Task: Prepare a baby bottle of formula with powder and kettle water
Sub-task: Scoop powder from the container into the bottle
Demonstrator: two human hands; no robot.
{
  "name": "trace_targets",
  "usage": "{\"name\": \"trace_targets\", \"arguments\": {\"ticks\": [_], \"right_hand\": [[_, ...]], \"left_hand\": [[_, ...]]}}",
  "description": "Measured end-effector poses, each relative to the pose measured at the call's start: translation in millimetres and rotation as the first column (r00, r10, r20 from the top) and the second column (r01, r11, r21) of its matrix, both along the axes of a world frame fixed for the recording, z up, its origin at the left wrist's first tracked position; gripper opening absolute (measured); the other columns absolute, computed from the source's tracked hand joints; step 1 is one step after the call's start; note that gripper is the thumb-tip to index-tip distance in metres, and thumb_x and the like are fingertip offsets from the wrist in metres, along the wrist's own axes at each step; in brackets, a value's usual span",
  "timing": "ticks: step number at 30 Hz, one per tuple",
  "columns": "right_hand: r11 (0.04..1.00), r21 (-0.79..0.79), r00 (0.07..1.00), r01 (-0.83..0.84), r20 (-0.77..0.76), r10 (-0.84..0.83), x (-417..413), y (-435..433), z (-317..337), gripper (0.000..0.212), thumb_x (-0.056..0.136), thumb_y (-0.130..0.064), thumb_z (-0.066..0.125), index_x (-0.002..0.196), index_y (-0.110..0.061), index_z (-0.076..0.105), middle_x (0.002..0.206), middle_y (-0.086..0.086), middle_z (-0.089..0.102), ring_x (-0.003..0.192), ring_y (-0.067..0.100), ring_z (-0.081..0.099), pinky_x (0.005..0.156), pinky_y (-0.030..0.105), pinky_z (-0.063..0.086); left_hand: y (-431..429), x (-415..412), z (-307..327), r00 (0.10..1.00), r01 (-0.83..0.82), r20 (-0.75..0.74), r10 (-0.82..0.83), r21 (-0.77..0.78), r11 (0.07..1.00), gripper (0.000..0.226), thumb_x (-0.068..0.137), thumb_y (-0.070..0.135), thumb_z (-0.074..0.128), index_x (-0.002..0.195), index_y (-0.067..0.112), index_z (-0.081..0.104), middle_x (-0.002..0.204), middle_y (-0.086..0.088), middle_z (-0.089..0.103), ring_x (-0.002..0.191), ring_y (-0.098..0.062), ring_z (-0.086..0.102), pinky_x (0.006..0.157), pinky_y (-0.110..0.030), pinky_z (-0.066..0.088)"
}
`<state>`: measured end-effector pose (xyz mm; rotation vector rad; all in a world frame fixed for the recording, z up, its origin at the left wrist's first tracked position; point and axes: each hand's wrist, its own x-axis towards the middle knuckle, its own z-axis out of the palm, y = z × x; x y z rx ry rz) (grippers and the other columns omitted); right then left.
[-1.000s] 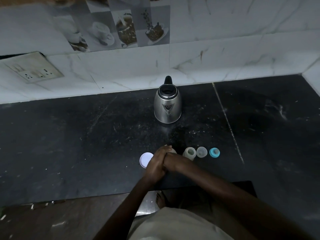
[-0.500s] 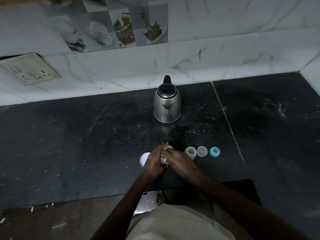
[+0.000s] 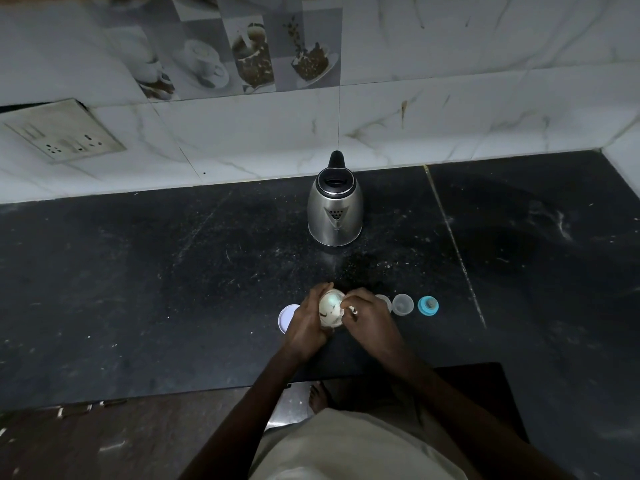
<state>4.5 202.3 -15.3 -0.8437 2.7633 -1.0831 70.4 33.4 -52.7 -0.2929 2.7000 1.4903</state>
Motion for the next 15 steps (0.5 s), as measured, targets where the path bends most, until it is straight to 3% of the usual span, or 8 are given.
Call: {"name": "trace_targets", "arguments": {"ticks": [3,6,9,10,12,13,15], "right_hand": [[0.974,0.202,0.988,-0.101,-0.095,0.122,5,-3,0,0.023,0.061,0.004,0.084,0.079,-0.009,0.078,0.095,0.003,0.07,0.075,0.013,0.07,0.063,0.02,0.053],[0.949,0.278,0.983,-0.148,-0.066,0.173,8,-10,-6,0.029,0.052,0.005,0.088,0.075,-0.008,0.078,0.09,0.006,0.07,0.069,0.015,0.072,0.057,0.019,0.052],[0.858,0.451,0.944,-0.244,-0.09,0.316,10,-18,-17,0.019,0.058,-0.016,0.091,0.075,-0.012,0.082,0.077,0.001,0.074,0.081,0.014,0.073,0.071,0.019,0.055],[0.818,0.514,0.932,-0.26,-0.089,0.352,9,-19,-20,0.019,0.066,-0.022,0.087,0.082,-0.012,0.083,0.08,0.0,0.076,0.089,0.014,0.073,0.079,0.02,0.054],[0.801,0.559,0.958,-0.213,-0.041,0.283,7,-23,-21,0.028,0.083,-0.013,0.073,0.11,-0.004,0.076,0.104,0.009,0.074,0.097,0.018,0.072,0.085,0.024,0.057],[0.83,0.528,0.975,-0.18,-0.018,0.223,5,-25,-21,0.033,0.08,-0.008,0.075,0.112,-0.004,0.074,0.106,0.011,0.072,0.088,0.018,0.074,0.075,0.025,0.06],[0.857,0.501,0.985,-0.12,-0.051,0.167,6,-30,-22,0.041,0.058,-0.005,0.089,0.097,-0.009,0.077,0.087,0.006,0.071,0.058,0.014,0.07,0.046,0.024,0.053]], "left_hand": [[3,-1,0,0.999,0.03,-0.022,-0.031,-0.05,0.998,0.089,0.079,0.014,0.083,0.156,0.021,0.039,0.151,0.004,0.053,0.131,-0.012,0.058,0.106,-0.029,0.05],[6,-1,1,0.998,0.048,-0.025,-0.049,-0.067,0.997,0.088,0.081,0.015,0.081,0.157,0.017,0.038,0.154,0.001,0.052,0.137,-0.014,0.055,0.112,-0.03,0.046],[7,0,2,0.997,0.058,-0.038,-0.061,-0.082,0.995,0.09,0.08,0.005,0.079,0.159,0.012,0.037,0.157,-0.001,0.049,0.143,-0.015,0.05,0.118,-0.03,0.041],[6,0,2,0.997,0.059,-0.042,-0.063,-0.082,0.995,0.09,0.08,0.002,0.078,0.159,0.012,0.036,0.158,-0.002,0.048,0.144,-0.015,0.048,0.12,-0.03,0.039],[6,-1,3,0.997,0.059,-0.05,-0.063,-0.085,0.995,0.09,0.079,-0.001,0.076,0.159,0.011,0.036,0.159,-0.002,0.047,0.147,-0.015,0.046,0.121,-0.032,0.038],[6,-2,2,0.996,0.062,-0.051,-0.067,-0.088,0.994,0.09,0.078,-0.002,0.075,0.159,0.01,0.037,0.16,-0.002,0.047,0.147,-0.016,0.046,0.122,-0.033,0.038],[7,-3,1,0.996,0.062,-0.054,-0.067,-0.09,0.994,0.089,0.077,-0.005,0.072,0.159,0.009,0.038,0.16,-0.004,0.047,0.148,-0.018,0.045,0.123,-0.035,0.037]]}}
